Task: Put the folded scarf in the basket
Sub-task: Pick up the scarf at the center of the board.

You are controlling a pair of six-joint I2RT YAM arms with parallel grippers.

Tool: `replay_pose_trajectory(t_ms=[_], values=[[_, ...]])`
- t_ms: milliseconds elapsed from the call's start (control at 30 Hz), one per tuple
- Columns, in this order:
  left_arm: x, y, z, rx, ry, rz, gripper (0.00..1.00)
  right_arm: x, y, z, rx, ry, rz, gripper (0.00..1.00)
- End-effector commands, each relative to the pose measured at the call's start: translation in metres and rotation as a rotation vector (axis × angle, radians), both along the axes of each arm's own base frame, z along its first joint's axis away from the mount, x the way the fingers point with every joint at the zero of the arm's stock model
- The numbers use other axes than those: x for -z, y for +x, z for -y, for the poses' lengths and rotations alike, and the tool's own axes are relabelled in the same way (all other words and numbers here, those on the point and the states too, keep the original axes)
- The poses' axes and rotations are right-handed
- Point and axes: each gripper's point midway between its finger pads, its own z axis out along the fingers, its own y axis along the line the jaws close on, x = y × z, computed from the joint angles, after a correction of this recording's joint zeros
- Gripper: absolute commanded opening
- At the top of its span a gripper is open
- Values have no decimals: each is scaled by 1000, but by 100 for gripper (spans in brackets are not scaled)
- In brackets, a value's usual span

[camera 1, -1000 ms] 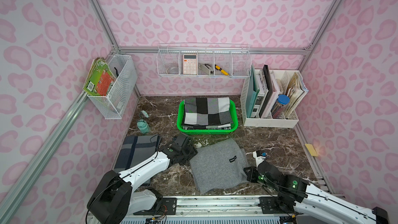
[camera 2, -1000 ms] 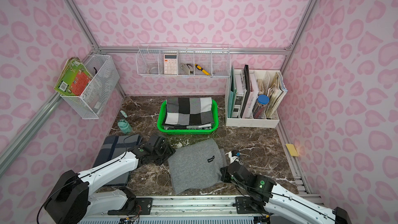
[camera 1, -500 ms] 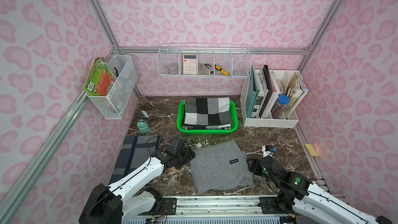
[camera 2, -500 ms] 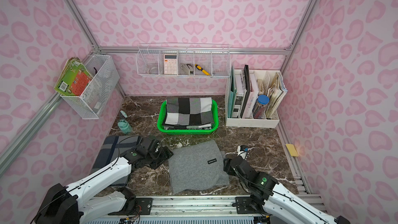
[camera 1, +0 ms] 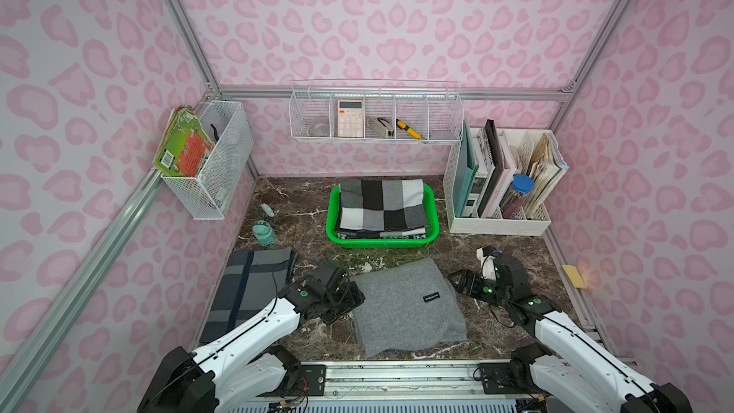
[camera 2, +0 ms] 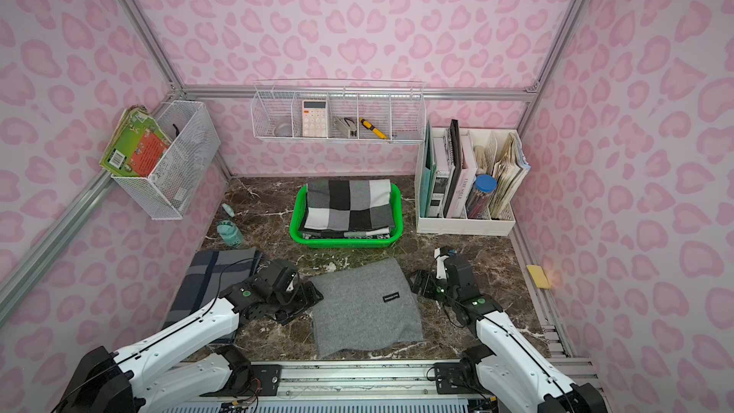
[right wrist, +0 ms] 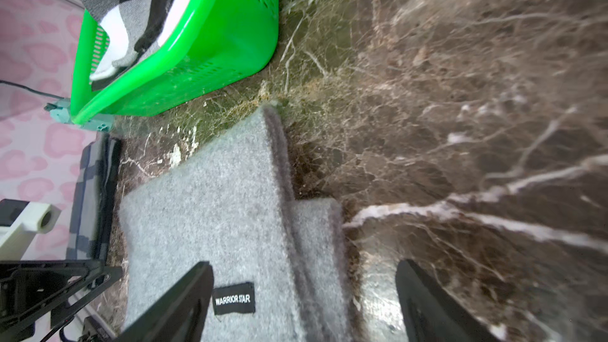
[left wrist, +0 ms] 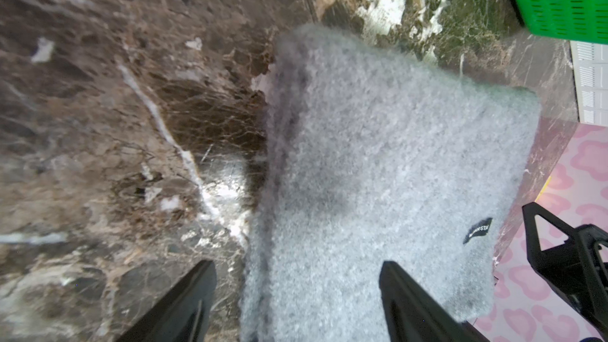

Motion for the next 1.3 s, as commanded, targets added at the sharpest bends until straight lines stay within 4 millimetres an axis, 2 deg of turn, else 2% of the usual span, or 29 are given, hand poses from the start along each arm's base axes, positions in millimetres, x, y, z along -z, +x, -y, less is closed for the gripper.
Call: replay_pose_trajectory(t_ms=[0,133,300,633,767,933,1133,1267], values=[[5,4,1,-30,1,-4,83,0,1,-10,-36,49,10,93],[12,7,6,-41,-6,-6,82,12,-1,-14,-48,34,-22,96],[21,5,7,-51,4,-20,82,19,-5,-28,-78,34,-39,98],[39,-2,9,-55,12,-40,80,44,-11,-38,-73,-21,-115,98],[43,-5,16,-46,1,-44,79,48,-11,-42,-75,-9,-124,95],[49,-4,23,-39,13,-53,73,49,-11,-45,-69,-8,-123,85],[42,3,32,-28,-10,-28,55,53,-13,-46,-79,-14,-125,62],[32,11,41,-1,-34,7,38,51,-13,-50,-96,-6,-111,31]])
